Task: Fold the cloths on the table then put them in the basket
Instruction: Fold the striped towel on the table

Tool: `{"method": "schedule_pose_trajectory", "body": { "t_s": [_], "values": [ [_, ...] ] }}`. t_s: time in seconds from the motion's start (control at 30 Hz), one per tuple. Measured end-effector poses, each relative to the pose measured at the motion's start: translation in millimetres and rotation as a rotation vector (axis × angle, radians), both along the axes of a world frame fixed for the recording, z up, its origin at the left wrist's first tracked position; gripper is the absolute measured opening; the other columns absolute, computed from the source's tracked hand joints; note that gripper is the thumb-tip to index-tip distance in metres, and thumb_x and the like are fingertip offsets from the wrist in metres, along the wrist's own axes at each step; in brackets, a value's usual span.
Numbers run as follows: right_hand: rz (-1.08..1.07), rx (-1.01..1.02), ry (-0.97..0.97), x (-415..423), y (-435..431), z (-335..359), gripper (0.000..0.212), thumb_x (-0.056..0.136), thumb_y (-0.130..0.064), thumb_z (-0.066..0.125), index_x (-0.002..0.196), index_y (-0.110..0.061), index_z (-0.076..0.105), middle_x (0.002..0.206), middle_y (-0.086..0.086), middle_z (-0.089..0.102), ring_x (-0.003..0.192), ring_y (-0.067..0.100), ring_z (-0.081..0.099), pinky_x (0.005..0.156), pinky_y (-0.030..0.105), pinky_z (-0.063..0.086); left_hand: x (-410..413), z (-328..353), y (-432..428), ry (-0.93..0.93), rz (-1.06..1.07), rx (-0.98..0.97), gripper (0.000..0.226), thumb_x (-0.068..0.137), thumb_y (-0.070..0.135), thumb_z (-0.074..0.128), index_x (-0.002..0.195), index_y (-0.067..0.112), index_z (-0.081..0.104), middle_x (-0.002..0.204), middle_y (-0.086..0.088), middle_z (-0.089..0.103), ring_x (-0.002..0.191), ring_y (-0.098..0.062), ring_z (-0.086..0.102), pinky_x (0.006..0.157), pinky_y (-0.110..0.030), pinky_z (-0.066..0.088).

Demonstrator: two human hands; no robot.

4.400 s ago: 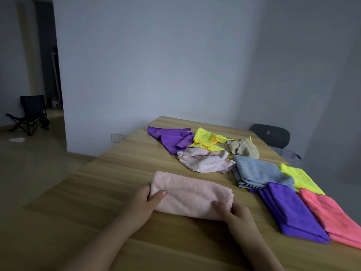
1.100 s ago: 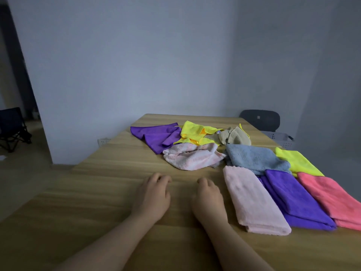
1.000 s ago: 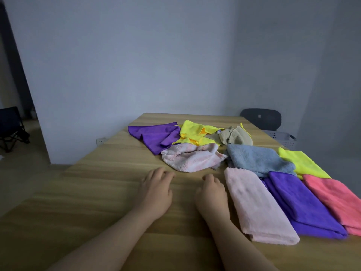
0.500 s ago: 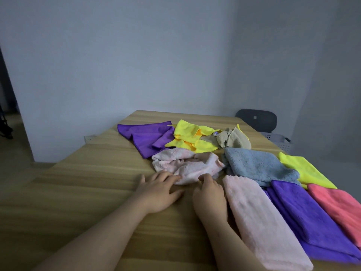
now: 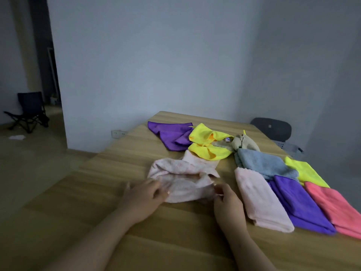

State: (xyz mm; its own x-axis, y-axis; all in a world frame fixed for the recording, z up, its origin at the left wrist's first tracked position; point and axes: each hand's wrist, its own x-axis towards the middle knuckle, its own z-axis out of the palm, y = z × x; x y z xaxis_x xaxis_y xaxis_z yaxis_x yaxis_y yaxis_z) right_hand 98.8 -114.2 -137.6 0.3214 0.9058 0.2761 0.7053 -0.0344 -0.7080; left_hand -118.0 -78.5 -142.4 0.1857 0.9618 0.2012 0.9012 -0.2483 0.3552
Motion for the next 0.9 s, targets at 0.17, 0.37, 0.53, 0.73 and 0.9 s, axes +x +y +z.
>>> {"method": "schedule_pose_trajectory", "body": {
  "t_s": [0.17,0.37,0.53,0.73,0.9],
  "values": [
    [0.019,-0.007,0.067,-5,-24,-4,0.031,0.086,-0.004,0.042,0.109,-0.020,0.056,0.109,-0.002,0.062,0.090,0.010,0.048,0.074,0.023,0.035,-20,0,-18,-0.427,0.304,0.119,0.038,0.093,0.051,0.036,0.114,0.028,0.059,0.114,-0.004,0.065,0.104,-0.027,0.058,0.094,-0.038,0.042],
    [0.025,-0.014,0.065,-8,-28,-3,0.034,0.086,-0.005,0.044,0.114,-0.020,0.056,0.113,-0.002,0.061,0.099,0.014,0.054,0.077,0.024,0.039,1,-8,-31,0.086,-0.246,-0.040,0.048,0.088,0.063,0.037,0.134,0.054,0.029,0.151,0.022,0.020,0.142,-0.006,0.010,0.113,-0.040,0.009],
    [0.040,0.047,0.103,-6,-26,-3,0.034,0.086,-0.007,0.046,0.115,-0.020,0.056,0.118,-0.001,0.058,0.105,0.015,0.052,0.083,0.026,0.040,4,-4,-32,-0.478,-0.391,-0.157,0.052,0.066,0.064,0.044,0.083,0.023,0.070,0.108,0.001,0.069,0.106,-0.007,0.057,0.101,-0.036,0.038],
    [0.035,-0.022,-0.198,-7,-27,-1,0.049,0.083,-0.025,0.053,0.130,-0.035,0.045,0.138,-0.011,0.043,0.121,0.021,0.036,0.100,0.034,0.031,-19,16,-24,-0.263,-0.356,-0.204,0.013,0.073,0.046,0.070,0.069,0.035,0.063,0.082,0.006,0.062,0.080,-0.002,0.055,0.082,-0.034,0.046],
    [0.047,-0.098,-0.411,-11,-24,-2,0.029,0.086,-0.038,0.047,0.114,-0.038,0.056,0.115,-0.009,0.052,0.112,0.017,0.038,0.093,0.031,0.031,-25,41,-20,0.282,-0.122,-0.115,0.046,0.090,0.013,0.043,0.121,0.047,0.048,0.139,0.011,0.039,0.121,-0.015,0.037,0.099,-0.034,0.030]
  ]
}}
